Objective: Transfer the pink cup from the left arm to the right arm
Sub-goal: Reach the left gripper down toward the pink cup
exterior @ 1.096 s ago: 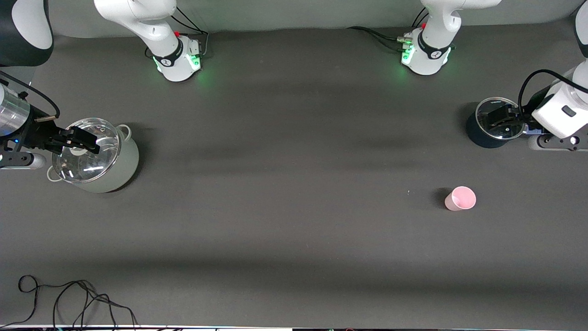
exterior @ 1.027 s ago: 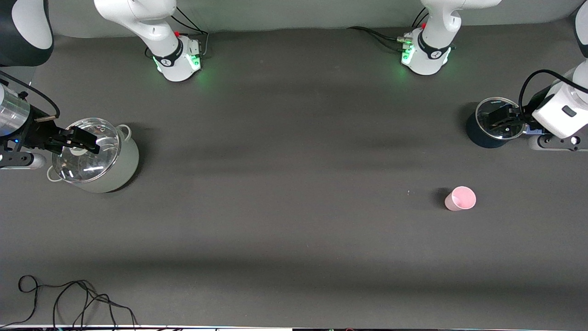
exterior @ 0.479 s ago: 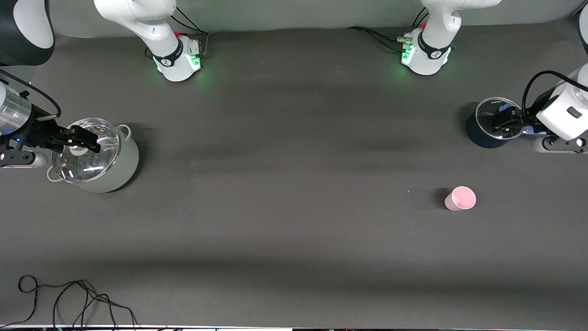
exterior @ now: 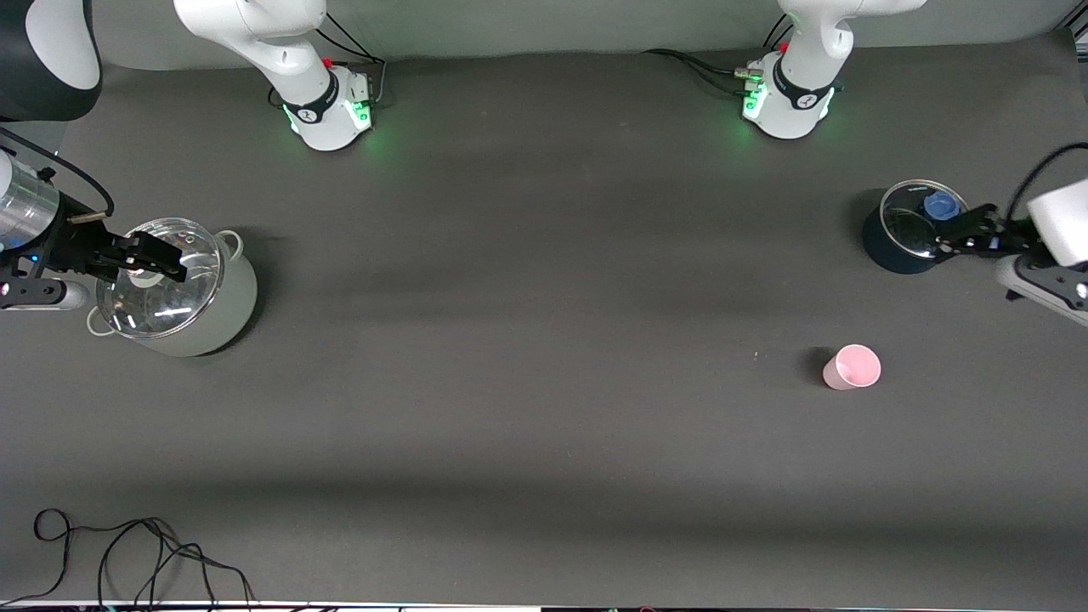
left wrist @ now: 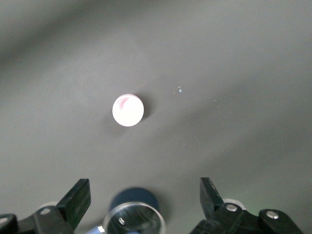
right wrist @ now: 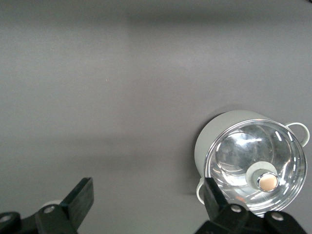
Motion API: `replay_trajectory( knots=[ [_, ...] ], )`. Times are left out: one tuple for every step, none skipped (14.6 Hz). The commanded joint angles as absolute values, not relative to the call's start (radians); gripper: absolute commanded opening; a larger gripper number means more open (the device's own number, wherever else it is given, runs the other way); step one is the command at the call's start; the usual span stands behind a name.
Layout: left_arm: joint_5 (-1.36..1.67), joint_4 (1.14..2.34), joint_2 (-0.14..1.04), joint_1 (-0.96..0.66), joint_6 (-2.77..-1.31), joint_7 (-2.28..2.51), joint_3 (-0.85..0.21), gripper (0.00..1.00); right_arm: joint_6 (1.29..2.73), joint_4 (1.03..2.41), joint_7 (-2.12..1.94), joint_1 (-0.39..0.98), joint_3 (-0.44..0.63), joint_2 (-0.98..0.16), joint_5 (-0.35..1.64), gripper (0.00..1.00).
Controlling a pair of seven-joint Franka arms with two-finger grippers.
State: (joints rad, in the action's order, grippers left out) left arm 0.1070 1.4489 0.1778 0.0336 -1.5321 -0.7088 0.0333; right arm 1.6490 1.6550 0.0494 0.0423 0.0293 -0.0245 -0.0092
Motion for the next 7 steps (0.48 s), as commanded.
replay_trajectory(
  knots=[
    [0.217, 1.344, 0.296, 0.128, -1.522, -1.024, 0.034, 1.0, 1.667, 1.689, 0.074, 0.046, 0.028, 0.008, -0.008, 1.0],
    [0.274, 1.344, 0.311, 0.159, -1.525, -1.102, 0.034, 1.0, 1.667, 1.689, 0.074, 0.048, 0.028, 0.008, -0.008, 1.0],
    [0.314, 1.344, 0.336, 0.184, -1.528, -1.162, 0.034, 1.0, 1.667, 1.689, 0.074, 0.046, 0.028, 0.008, -0.008, 1.0],
    [0.357, 1.344, 0.359, 0.217, -1.529, -1.228, 0.034, 1.0, 1.666, 1.689, 0.074, 0.046, 0.028, 0.009, -0.008, 1.0],
    [0.423, 1.344, 0.385, 0.248, -1.529, -1.3, 0.034, 1.0, 1.666, 1.689, 0.074, 0.046, 0.028, 0.009, -0.008, 1.0],
    [0.477, 1.347, 0.408, 0.273, -1.522, -1.357, 0.034, 1.0, 1.666, 1.689, 0.074, 0.046, 0.028, 0.009, -0.008, 1.0],
    [0.517, 1.353, 0.432, 0.311, -1.507, -1.414, 0.034, 1.0, 1.666, 1.689, 0.074, 0.046, 0.028, 0.009, -0.008, 1.0]
  ],
)
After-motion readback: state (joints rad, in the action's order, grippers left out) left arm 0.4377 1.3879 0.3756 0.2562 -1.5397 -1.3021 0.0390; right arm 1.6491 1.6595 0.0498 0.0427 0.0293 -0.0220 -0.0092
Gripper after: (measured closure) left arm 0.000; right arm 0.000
